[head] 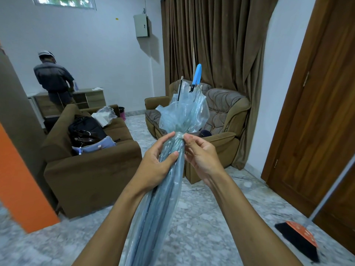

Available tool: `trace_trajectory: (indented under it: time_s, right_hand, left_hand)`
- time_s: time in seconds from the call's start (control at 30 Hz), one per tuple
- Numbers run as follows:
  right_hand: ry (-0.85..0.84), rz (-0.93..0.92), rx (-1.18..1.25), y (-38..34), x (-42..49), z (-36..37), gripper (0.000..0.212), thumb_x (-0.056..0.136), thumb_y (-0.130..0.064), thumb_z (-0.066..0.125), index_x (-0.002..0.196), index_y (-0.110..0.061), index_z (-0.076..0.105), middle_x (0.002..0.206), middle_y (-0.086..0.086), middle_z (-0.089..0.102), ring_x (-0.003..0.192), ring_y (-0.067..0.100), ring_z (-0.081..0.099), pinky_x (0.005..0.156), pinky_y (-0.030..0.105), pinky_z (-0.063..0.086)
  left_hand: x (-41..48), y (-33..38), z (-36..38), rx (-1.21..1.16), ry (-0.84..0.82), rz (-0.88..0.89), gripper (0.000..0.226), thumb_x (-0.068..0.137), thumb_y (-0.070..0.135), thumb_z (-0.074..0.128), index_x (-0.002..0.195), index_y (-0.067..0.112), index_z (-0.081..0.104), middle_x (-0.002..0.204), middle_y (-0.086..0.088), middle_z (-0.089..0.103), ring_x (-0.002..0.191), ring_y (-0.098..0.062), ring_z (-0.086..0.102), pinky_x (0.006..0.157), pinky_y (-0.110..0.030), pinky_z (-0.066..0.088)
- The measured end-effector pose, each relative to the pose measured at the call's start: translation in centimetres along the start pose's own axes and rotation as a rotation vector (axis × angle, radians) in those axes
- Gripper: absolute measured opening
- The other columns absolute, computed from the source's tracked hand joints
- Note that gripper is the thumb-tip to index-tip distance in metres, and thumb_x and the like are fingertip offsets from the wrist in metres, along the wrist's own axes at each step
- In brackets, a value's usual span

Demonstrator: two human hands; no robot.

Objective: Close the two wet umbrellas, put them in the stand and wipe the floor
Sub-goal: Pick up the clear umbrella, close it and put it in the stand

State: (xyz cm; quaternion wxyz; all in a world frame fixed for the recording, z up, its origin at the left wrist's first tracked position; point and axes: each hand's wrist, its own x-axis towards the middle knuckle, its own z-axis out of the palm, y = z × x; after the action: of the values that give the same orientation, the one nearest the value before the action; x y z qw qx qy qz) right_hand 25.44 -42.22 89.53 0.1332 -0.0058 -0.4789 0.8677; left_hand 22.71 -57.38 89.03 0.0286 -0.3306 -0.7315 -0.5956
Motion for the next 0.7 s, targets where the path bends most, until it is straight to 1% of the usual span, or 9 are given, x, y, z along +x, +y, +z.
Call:
trace_trajectory:
  time_s: [0.1, 0.2, 0.3, 0.43, 0.53, 0.63, 0.7]
  right_hand:
    - [-0.024, 0.016, 0.032, 0.0, 0.0, 0.0, 0.030, 0.092, -0.014, 0.064, 0.114, 0.007, 0.060, 0.100, 0.017, 0.072, 0.086, 0.020, 0.071, 0.072, 0.027, 0.060]
    - [-0.055, 0.033, 0.062, 0.1, -0.2, 0.1, 0.012, 0.094, -0.012, 0.061, 0.102, -0.003, 0.058, 0.090, 0.012, 0.070, 0.078, 0.017, 0.069, 0.071, 0.026, 0.060]
    - [-0.042, 0.010, 0.078, 0.4, -0.3, 0.4, 0.005, 0.094, -0.010, 0.060, 0.097, -0.007, 0.057, 0.087, 0.010, 0.069, 0.074, 0.016, 0.068, 0.071, 0.028, 0.059]
    - [-0.009, -0.033, 0.085, 0.8, -0.3, 0.7, 0.015, 0.093, -0.008, 0.062, 0.105, -0.005, 0.053, 0.090, 0.013, 0.070, 0.075, 0.019, 0.069, 0.072, 0.030, 0.060]
    - [0.046, -0.072, 0.000, 1.1, -0.4, 0.9, 0.019, 0.092, -0.015, 0.066, 0.104, -0.005, 0.057, 0.092, 0.014, 0.071, 0.079, 0.021, 0.069, 0.075, 0.032, 0.060]
    - [0.126, -0.127, -0.169, 1.6, -1.0, 1.0, 0.025, 0.093, -0.025, 0.065, 0.109, -0.006, 0.059, 0.090, 0.006, 0.074, 0.084, 0.017, 0.070, 0.077, 0.030, 0.058]
    - [0.142, -0.133, -0.252, 2.0, -1.7, 0.7, 0.027, 0.094, -0.029, 0.063, 0.116, -0.013, 0.060, 0.093, -0.002, 0.074, 0.089, 0.014, 0.070, 0.081, 0.028, 0.057]
  left_hand:
    - [-0.1, 0.0, -0.1, 0.041, -0.001, 0.015, 0.052, 0.092, 0.016, 0.065, 0.140, 0.030, 0.049, 0.132, 0.013, 0.057, 0.117, 0.006, 0.056, 0.093, -0.008, 0.044]
    - [-0.2, 0.1, -0.2, 0.053, -0.011, 0.024, 0.052, 0.092, 0.016, 0.065, 0.140, 0.029, 0.049, 0.132, 0.013, 0.058, 0.117, 0.005, 0.056, 0.094, -0.009, 0.044]
    - [-0.4, 0.1, -0.1, 0.052, -0.025, 0.022, 0.052, 0.092, 0.016, 0.064, 0.140, 0.029, 0.048, 0.133, 0.013, 0.057, 0.118, 0.006, 0.055, 0.095, -0.010, 0.044]
    - [-0.5, -0.1, -0.2, 0.046, -0.036, 0.018, 0.052, 0.092, 0.018, 0.064, 0.140, 0.031, 0.047, 0.135, 0.012, 0.056, 0.120, 0.004, 0.055, 0.099, -0.013, 0.045]
    - [-0.4, -0.2, -0.1, -0.004, -0.018, 0.008, 0.051, 0.092, 0.017, 0.065, 0.139, 0.030, 0.047, 0.134, 0.010, 0.058, 0.120, 0.002, 0.056, 0.103, -0.021, 0.046]
    - [-0.3, -0.7, 0.2, -0.045, 0.006, -0.026, 0.055, 0.090, 0.022, 0.067, 0.139, 0.033, 0.044, 0.135, 0.005, 0.058, 0.122, -0.008, 0.057, 0.105, -0.035, 0.047]
    - [-0.4, -1.2, 0.5, -0.073, 0.018, -0.067, 0.065, 0.086, 0.031, 0.069, 0.143, 0.034, 0.038, 0.137, -0.001, 0.056, 0.122, -0.014, 0.058, 0.105, -0.042, 0.047]
